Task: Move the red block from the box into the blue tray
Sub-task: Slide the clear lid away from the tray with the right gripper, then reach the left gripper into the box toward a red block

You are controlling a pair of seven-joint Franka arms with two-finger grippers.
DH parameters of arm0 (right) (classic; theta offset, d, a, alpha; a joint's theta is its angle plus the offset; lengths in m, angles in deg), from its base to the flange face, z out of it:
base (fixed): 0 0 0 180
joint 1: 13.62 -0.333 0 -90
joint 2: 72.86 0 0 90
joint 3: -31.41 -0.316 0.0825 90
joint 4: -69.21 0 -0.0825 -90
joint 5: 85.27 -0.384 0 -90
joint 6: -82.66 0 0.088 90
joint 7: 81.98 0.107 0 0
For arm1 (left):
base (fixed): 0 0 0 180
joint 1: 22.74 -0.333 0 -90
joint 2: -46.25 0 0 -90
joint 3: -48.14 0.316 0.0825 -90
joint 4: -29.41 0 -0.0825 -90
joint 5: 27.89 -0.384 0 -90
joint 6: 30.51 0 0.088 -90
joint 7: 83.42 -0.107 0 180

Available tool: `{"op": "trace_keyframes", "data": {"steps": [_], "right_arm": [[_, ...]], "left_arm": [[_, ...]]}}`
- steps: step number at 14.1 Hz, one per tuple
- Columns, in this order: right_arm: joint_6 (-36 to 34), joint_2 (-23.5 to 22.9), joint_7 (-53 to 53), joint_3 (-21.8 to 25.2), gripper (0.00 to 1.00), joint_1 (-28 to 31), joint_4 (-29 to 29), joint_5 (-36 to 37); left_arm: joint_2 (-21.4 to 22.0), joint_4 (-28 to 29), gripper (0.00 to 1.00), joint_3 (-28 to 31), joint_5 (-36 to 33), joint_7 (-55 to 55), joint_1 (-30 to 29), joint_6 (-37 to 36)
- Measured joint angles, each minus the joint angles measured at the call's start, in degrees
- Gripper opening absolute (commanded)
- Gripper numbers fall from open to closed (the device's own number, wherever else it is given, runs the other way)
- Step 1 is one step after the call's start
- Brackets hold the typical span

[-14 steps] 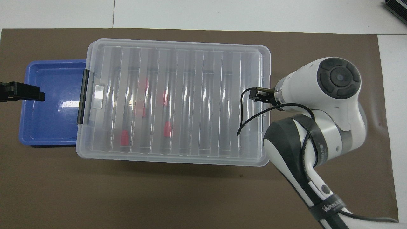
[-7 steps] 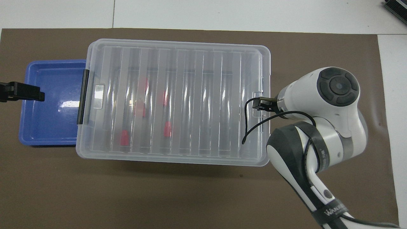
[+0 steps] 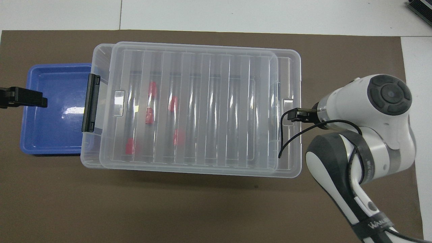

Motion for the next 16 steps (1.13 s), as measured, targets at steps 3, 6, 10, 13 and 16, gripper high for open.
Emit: {"op": "trace_keyframes", "data": {"steps": [3,6,10,13,16], "right_arm": [[-1.71,0.57,-8.19,0.05,0.99,3.48,0.37,0.00],[-2.40,0.79,-17.43,0.09,0.99,7.04,0.46,0.00],[-2.40,0.84,-27.49,0.11,1.00,11.06,0.55,0.00],[-2.35,0.84,-33.16,0.13,1.00,13.91,0.62,0.00],[-2.26,0.83,-35.16,0.14,1.00,15.18,0.71,0.00]], "left_arm": [[0.00,0.00,1.00,0.00,0.00,0.00,0.00,0.00],[0.00,0.00,1.00,-0.16,0.00,0.00,0.03,-0.04],[0.00,0.00,1.00,-0.98,0.00,0.38,0.24,0.12],[0.00,0.04,1.00,-1.66,-0.01,7.67,2.51,2.60],[-0.37,0.63,1.00,-1.97,-1.86,15.37,9.21,5.00]]}}
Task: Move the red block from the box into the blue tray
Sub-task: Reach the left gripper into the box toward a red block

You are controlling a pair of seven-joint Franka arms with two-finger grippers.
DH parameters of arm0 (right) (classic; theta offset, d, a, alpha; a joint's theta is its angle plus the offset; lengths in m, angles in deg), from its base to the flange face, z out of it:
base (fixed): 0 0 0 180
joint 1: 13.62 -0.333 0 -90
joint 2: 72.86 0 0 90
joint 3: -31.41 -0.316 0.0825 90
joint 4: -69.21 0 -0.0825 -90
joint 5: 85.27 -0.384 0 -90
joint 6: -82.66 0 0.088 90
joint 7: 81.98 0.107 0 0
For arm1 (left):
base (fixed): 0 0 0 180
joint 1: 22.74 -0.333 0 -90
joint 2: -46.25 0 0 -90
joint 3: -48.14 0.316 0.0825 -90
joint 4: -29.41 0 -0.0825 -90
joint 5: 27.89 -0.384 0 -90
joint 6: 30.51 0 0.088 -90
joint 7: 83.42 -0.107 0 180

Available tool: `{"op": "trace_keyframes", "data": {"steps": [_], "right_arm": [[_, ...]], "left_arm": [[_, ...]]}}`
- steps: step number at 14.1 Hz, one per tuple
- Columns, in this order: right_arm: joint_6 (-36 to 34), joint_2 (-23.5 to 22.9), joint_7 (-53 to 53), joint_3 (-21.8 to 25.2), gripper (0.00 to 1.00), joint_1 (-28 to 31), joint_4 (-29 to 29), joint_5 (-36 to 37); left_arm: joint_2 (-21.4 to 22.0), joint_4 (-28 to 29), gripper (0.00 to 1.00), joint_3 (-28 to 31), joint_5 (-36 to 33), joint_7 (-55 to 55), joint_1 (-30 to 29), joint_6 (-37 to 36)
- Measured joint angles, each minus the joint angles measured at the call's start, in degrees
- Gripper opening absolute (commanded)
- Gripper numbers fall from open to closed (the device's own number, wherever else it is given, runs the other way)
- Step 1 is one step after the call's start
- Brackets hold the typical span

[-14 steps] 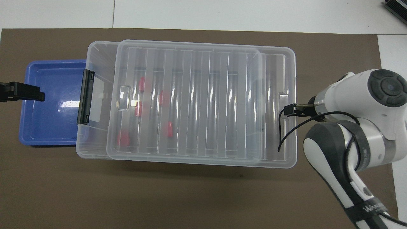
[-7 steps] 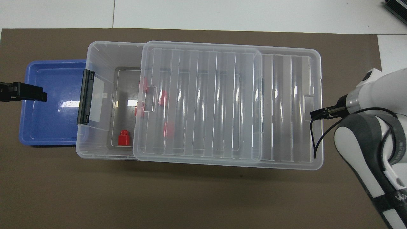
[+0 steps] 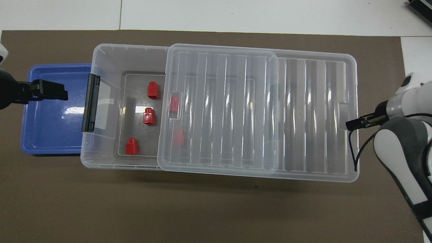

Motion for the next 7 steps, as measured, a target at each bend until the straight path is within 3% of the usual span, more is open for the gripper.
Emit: {"op": "trace_keyframes", "data": {"steps": [3,7], "right_arm": [[0.00,0.00,0.00,-0.04,1.00,-0.02,0.00,0.00],[0.13,0.41,3.07,-0.21,1.00,-0.41,-1.95,0.00]], "left_arm": [[-1.58,2.72,1.00,-0.22,-0.67,2.36,3.81,4.74],[-4.98,13.40,1.00,-0.21,-0.70,2.35,5.17,21.19]]}}
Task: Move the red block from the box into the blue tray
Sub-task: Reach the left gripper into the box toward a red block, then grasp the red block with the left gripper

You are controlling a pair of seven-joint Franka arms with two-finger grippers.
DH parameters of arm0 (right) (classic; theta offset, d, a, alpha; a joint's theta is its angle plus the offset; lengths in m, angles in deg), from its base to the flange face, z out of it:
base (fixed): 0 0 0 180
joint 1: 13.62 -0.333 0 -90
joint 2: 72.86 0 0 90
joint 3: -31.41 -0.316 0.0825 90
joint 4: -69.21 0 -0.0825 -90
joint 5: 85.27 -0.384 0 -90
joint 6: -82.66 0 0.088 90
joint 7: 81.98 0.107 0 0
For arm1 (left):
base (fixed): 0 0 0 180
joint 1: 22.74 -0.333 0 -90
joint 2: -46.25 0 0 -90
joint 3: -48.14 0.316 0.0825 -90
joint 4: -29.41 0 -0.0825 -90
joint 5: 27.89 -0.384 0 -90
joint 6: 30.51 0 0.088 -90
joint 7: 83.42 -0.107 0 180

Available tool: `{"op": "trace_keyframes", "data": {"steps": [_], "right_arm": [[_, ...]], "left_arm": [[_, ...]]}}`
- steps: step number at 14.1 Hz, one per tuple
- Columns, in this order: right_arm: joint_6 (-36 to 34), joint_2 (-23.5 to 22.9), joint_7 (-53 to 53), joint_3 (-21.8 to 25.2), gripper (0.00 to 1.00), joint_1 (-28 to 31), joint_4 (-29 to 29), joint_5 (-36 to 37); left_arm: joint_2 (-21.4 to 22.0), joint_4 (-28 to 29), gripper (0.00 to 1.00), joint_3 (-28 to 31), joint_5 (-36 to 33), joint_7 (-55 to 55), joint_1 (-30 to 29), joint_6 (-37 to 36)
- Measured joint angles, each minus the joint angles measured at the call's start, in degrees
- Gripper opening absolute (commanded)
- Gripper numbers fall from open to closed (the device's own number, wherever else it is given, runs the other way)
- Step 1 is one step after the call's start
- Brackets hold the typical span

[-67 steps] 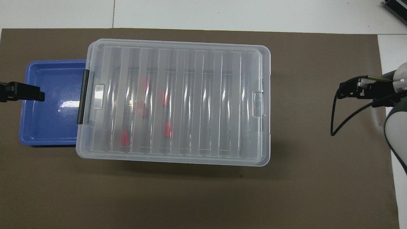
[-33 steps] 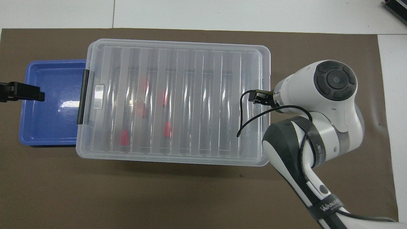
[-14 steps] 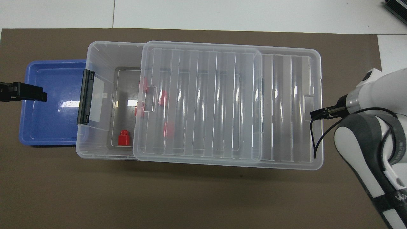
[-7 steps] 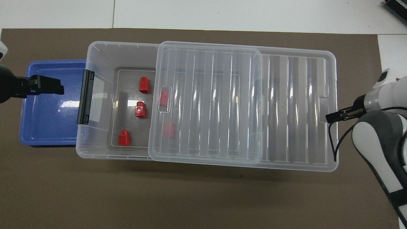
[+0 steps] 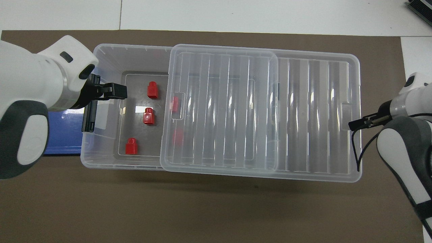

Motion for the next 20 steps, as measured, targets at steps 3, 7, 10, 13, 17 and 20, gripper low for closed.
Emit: {"op": "trace_keyframes", "data": {"steps": [3,7,10,13,17,20], "right_arm": [[-0.12,1.12,9.43,-0.17,1.00,-2.04,-3.49,0.00],[-5.02,2.08,26.09,-0.41,1.00,-5.56,-8.16,0.00],[-11.05,2.15,31.75,-0.45,1.00,-6.26,-12.40,0.00],[-14.77,2.13,32.21,-0.40,1.00,-6.15,-15.35,0.00],[-18.46,2.11,32.28,-0.40,1.00,-6.14,-18.68,0.01],[-19.55,1.77,32.29,-0.30,1.00,-5.75,-20.37,0.01]], "left_arm": [[-4.71,2.76,1.00,-0.03,-0.45,0.06,1.99,6.92],[-9.16,3.91,1.00,-0.03,-2.71,0.09,2.74,12.60],[-12.88,5.82,1.00,0.20,-4.56,0.16,2.92,18.11],[-14.15,6.12,1.00,0.98,-5.90,0.16,2.75,19.12],[-14.20,6.45,1.00,1.12,-5.99,0.16,1.99,19.19],[-14.21,7.40,1.00,1.12,-6.00,0.16,1.76,19.36]]}}
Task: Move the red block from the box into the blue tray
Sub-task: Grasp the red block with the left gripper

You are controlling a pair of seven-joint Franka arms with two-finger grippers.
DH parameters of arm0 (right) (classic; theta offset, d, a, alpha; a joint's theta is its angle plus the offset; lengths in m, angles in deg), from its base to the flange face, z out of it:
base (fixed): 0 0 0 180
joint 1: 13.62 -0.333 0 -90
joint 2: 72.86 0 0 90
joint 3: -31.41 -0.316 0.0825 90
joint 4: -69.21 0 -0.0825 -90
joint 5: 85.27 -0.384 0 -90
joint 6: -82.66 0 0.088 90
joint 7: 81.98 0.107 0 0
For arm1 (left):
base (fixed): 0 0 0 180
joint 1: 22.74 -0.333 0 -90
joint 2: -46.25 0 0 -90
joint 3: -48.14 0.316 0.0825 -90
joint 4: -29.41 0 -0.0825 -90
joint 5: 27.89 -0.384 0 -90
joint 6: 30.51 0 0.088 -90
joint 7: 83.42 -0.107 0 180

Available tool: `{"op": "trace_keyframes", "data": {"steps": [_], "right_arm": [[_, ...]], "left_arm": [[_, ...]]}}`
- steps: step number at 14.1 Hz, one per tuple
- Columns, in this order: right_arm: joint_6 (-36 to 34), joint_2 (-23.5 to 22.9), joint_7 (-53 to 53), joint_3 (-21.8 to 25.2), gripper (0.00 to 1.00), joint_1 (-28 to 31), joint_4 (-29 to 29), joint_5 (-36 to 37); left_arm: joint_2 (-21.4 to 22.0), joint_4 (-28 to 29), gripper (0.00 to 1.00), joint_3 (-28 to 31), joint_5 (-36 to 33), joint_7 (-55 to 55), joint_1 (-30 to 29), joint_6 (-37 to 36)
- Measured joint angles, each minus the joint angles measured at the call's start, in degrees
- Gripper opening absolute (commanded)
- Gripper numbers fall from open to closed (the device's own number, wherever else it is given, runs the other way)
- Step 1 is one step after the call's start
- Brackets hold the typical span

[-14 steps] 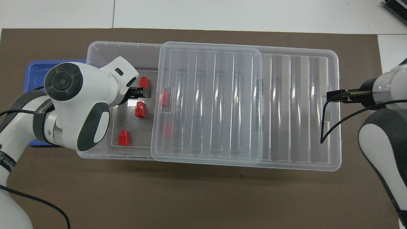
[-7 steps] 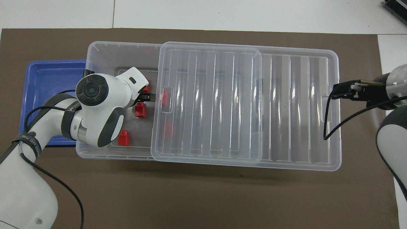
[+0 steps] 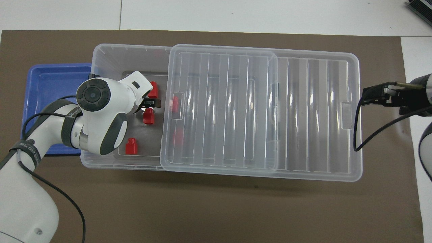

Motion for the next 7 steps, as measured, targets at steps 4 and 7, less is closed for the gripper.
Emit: {"op": "trace_keyframes", "data": {"steps": [4,7], "right_arm": [[-1.59,-1.44,0.00,0.45,1.00,0.66,-2.62,0.00],[-3.02,-1.77,0.00,0.45,1.00,0.64,-2.81,0.00]], "left_arm": [[0.00,0.67,1.00,-0.01,0.00,0.00,-0.02,0.16],[0.00,1.43,1.00,-0.05,0.00,0.01,-0.02,0.50]]}}
